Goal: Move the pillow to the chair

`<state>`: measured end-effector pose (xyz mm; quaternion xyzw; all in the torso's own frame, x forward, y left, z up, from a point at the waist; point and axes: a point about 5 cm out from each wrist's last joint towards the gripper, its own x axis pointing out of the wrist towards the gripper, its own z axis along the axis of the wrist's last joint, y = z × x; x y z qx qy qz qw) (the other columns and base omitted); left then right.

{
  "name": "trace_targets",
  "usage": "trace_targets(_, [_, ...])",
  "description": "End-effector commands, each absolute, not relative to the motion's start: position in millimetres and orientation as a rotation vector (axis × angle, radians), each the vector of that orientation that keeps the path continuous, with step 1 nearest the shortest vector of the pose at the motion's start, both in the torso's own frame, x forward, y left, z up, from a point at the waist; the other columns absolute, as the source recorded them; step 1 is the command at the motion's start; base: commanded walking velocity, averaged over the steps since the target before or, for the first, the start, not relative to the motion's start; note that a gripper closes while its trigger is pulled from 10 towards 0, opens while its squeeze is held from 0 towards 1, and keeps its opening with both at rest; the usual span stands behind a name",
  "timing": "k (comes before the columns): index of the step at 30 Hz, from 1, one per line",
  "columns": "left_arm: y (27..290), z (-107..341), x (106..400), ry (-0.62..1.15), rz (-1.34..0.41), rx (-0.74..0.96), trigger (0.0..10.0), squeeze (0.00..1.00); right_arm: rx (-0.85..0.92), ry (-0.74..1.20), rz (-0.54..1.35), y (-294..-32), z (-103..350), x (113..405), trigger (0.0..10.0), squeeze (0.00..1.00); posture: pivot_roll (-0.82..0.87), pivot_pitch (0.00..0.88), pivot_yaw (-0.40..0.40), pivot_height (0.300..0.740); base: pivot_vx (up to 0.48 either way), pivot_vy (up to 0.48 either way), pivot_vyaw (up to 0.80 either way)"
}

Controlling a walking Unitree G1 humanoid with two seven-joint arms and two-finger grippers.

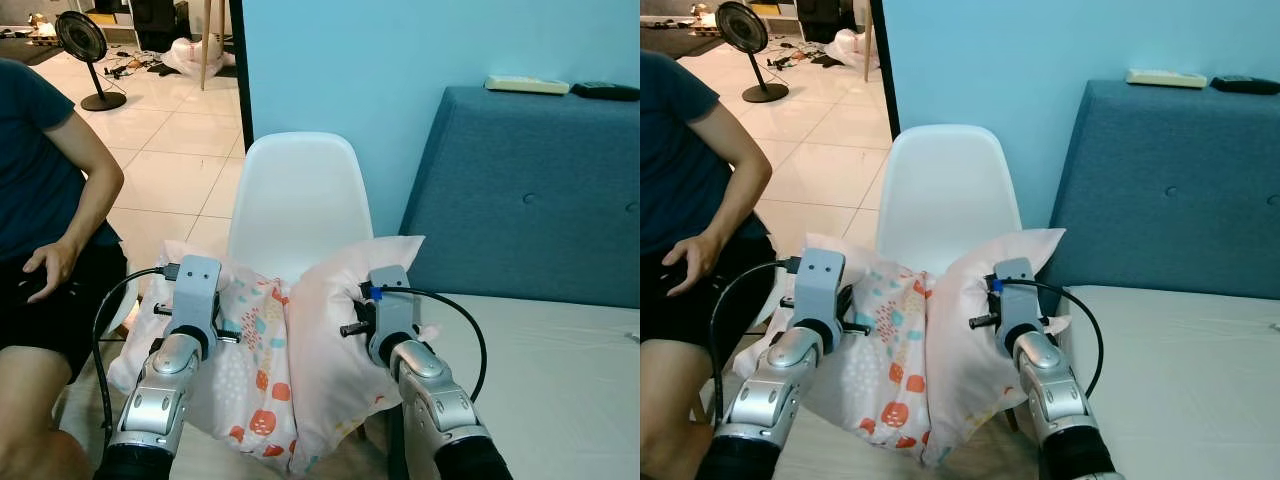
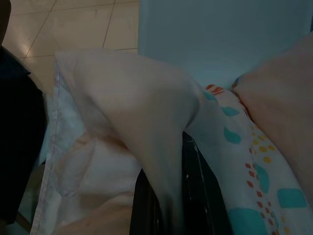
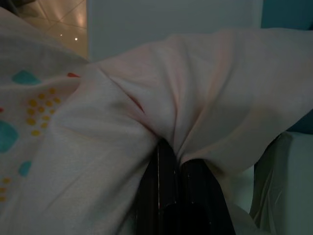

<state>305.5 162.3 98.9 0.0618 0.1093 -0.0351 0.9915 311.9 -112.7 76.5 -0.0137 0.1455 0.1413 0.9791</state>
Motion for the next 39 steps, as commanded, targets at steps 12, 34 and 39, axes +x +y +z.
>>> trace_targets(12, [156.7, 105.1, 308.3, 0.177, -0.090, 0.135, 10.0, 0.00, -0.013, 0.226, 0.274, -109.3, 88.1, 318.4, 10.0, 0.00, 0.04, 0.084, -0.003, 0.690, 0.000, 0.000, 0.00])
trace_targets(34, [154.4, 105.2, 308.6, 0.168, -0.089, 0.122, 10.0, 0.00, -0.018, 0.221, 0.262, -113.0, 89.3, 320.8, 10.0, 0.00, 0.04, 0.082, -0.008, 0.640, 0.000, 0.000, 0.00])
trace_targets(39, [154.9, 104.9, 307.8, 0.166, -0.084, 0.117, 10.0, 0.00, -0.018, 0.213, 0.257, -114.0, 90.5, 321.9, 10.0, 0.00, 0.04, 0.086, -0.014, 0.640, 0.000, 0.000, 0.00])
